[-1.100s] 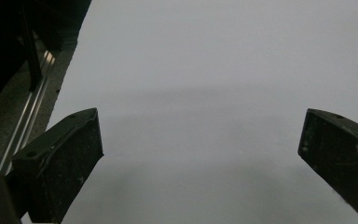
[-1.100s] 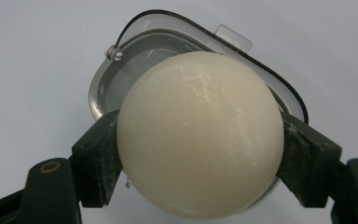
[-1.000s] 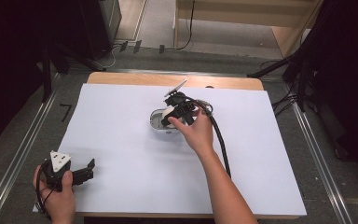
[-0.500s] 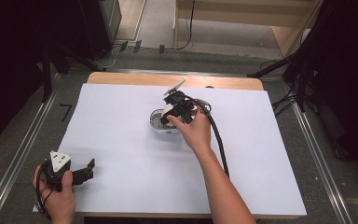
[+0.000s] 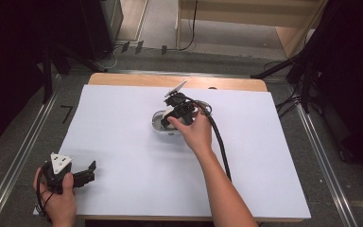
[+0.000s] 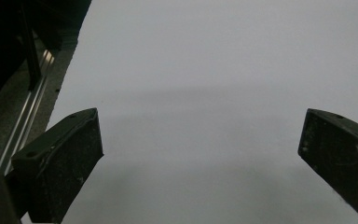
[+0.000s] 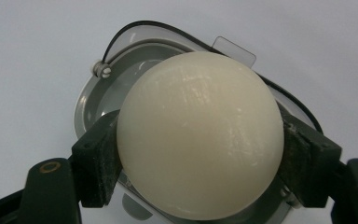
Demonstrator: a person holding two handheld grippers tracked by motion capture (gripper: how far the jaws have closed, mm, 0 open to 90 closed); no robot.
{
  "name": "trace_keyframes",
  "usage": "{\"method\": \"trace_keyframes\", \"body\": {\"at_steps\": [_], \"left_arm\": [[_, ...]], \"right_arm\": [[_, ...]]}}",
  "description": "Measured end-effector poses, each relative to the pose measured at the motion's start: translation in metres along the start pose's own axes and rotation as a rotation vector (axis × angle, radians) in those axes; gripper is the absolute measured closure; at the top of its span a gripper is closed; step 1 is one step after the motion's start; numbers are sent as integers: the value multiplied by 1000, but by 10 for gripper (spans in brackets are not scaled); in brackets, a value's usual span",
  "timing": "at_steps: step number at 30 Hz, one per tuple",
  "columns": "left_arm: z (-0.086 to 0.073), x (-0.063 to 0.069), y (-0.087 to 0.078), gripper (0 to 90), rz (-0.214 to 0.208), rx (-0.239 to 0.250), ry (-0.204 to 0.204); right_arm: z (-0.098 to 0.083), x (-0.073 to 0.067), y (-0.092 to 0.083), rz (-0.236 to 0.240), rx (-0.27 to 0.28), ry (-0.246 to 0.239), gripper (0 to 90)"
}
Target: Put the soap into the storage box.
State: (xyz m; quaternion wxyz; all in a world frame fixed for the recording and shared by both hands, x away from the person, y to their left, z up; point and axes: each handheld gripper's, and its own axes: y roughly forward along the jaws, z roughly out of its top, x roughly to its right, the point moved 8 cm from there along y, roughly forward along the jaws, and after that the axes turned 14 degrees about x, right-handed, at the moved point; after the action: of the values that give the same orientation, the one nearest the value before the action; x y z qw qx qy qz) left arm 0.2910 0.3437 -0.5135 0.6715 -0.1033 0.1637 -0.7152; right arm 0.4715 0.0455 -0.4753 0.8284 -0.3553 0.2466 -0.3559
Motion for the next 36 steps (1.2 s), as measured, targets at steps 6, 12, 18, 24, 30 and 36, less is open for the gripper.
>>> {"method": "trace_keyframes", "body": {"at_steps": [6,12,18,24,30,36], "left_arm": [[0,0,0,1,0,-3,0],[0,0,0,1,0,-4,-1],[0,0,0,1,-1,-2,-4],[0,0,0,1,-1,-3,-4],[0,0,0,1,-1,-4,-3],[0,0,0,1,-1,-4,-3]], "right_arm": [[-1,-1,2,3,-5,4,249],[-2,-3,5,7,-20,16,249],[-4,-4,7,-1,-33,26,249],[-7,-2,8,-4,-38,48,248],[-9,0,7,8,-33,64,246],[-10,0,5,7,-27,63,243]]}}
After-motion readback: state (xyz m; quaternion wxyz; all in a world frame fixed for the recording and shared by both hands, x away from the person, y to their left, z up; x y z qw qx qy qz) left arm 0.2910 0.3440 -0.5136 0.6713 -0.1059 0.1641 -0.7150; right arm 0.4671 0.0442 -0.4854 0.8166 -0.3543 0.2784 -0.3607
